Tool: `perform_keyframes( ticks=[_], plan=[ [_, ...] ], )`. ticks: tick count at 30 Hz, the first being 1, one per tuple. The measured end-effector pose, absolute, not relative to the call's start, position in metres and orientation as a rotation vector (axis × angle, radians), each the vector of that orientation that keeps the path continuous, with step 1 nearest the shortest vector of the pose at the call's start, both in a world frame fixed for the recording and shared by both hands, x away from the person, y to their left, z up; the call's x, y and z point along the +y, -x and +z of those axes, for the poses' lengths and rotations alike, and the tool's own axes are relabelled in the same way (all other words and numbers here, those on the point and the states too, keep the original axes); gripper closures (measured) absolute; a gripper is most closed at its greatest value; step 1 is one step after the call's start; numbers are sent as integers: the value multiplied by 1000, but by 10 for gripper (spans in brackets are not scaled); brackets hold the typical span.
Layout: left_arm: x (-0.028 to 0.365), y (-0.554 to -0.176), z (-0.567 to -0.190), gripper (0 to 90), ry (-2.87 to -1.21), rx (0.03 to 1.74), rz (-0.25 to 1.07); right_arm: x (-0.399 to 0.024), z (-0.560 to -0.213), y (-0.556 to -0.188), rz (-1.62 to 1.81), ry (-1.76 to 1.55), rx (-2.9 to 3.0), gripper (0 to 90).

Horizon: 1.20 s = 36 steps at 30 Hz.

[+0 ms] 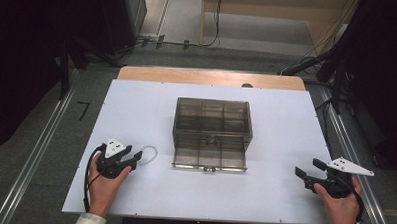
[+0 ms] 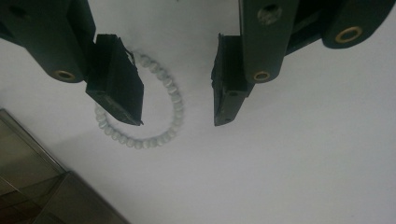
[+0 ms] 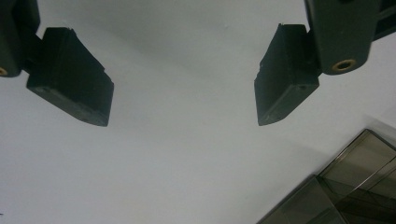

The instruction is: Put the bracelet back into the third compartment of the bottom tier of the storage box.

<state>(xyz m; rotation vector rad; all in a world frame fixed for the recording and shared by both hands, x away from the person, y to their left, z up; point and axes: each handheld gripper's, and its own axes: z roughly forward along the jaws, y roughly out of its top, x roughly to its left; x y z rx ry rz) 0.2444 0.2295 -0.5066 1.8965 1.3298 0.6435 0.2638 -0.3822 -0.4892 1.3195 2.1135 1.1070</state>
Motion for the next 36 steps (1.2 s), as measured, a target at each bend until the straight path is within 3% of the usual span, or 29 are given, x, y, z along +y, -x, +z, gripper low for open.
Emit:
perform_keyframes(
  ticks=[7, 17, 36],
  plan=[
    [228, -247, -509, 645, -1929, 1336, 634, -383, -490, -264, 1108, -1321, 2115, 184],
    [226, -248, -509, 715, -1967, 1342, 619, -382, -489, -264, 1107, -1325, 2118, 190],
    [227, -254, -510, 783, -1933, 1411, 579, -381, -489, -264, 1106, -1328, 2114, 196]
  ],
)
